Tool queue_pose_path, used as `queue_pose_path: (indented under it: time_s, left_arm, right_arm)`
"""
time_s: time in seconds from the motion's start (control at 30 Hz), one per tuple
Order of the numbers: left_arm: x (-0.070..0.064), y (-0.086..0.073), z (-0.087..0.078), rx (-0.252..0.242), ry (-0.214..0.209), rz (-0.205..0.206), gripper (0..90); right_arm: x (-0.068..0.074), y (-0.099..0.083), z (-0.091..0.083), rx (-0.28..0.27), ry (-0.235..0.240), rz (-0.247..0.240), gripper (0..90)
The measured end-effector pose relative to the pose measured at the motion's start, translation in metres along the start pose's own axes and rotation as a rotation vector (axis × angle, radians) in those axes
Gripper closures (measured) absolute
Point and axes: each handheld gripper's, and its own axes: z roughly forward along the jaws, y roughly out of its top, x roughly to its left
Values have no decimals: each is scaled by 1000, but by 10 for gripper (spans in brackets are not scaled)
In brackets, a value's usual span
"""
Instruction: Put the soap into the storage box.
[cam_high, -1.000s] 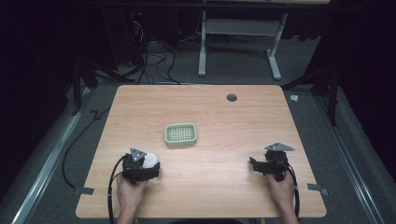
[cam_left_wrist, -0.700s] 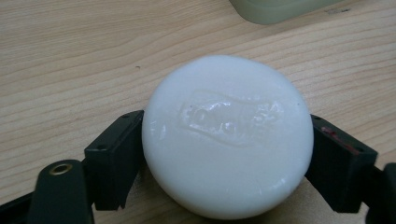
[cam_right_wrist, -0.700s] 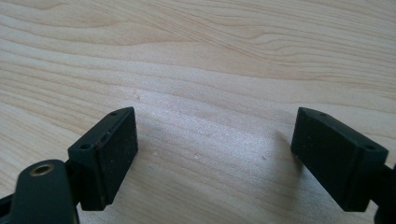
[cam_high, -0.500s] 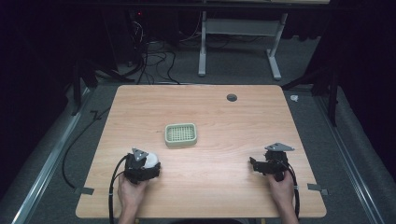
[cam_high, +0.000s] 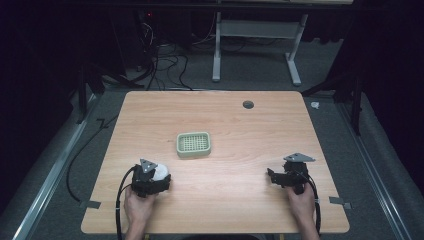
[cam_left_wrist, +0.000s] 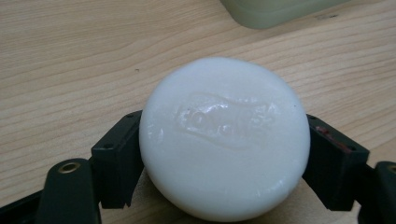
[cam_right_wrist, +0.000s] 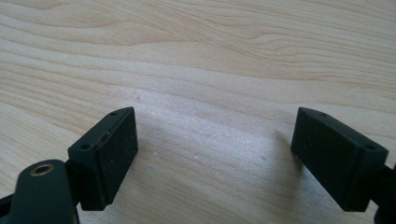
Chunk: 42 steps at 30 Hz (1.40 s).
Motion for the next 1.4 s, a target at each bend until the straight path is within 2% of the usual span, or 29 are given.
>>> queue_pose_path:
  time_s: [0.27,0.4,0.63,1.03,1.4]
  left_arm:
    - [-3,5,-9,1,-13,27,238]
    - [-5,10,-14,-11,-38,25,238]
    - [-11,20,-17,3,-55,47,238]
    - [-19,36,-17,10,-84,86,238]
    - [-23,56,-14,5,-117,106,238]
  right_arm:
    - [0,0,0,0,0,0,156]
    - [0,0,0,0,0,0,156]
    - [0,0,0,0,0,0,156]
    - [0,0,0,0,0,0,156]
    - [0,0,0,0,-1,1,156]
